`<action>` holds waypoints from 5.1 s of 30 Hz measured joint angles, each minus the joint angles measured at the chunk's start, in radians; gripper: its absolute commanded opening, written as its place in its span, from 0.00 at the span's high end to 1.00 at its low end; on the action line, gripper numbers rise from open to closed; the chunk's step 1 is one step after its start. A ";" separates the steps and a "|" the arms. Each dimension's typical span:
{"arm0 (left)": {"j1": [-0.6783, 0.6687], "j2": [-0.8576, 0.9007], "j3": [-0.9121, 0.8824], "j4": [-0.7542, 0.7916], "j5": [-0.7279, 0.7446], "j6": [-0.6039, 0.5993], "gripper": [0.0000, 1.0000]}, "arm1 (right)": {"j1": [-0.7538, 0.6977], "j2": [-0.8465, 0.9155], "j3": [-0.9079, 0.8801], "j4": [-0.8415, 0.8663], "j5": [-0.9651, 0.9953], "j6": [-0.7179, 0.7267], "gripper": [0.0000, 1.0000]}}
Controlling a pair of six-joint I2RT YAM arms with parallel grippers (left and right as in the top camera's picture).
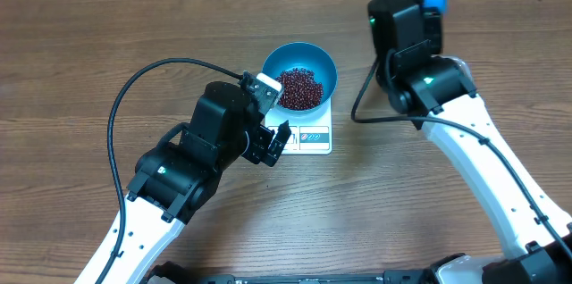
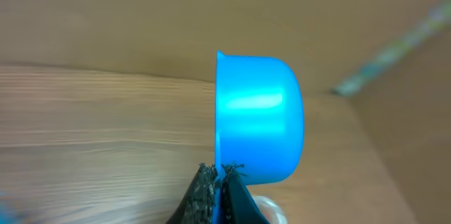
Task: Scoop item into bowl and weigh 150g on scale
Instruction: 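Carry the empty scoop right back to the bean tub with the right gripper, then lower the blue scoop into the bean tub with the right gripper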
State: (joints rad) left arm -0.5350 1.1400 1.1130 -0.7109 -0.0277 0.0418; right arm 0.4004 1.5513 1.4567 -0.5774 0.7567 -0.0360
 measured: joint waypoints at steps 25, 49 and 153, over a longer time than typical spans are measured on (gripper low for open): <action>0.000 0.000 0.000 0.000 0.000 0.000 0.01 | -0.263 0.061 0.002 -0.374 -0.133 0.083 0.96; 0.000 0.000 0.000 0.000 0.000 0.000 0.00 | -0.240 0.184 0.002 -0.428 -0.158 0.058 0.96; 0.000 0.000 0.000 0.000 0.000 0.000 0.01 | -0.468 0.270 -0.043 -0.348 -0.858 -0.034 0.96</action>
State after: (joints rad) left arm -0.5350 1.1400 1.1130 -0.7109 -0.0277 0.0418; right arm -0.0681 1.8214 1.4136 -0.9253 -0.1013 -0.0700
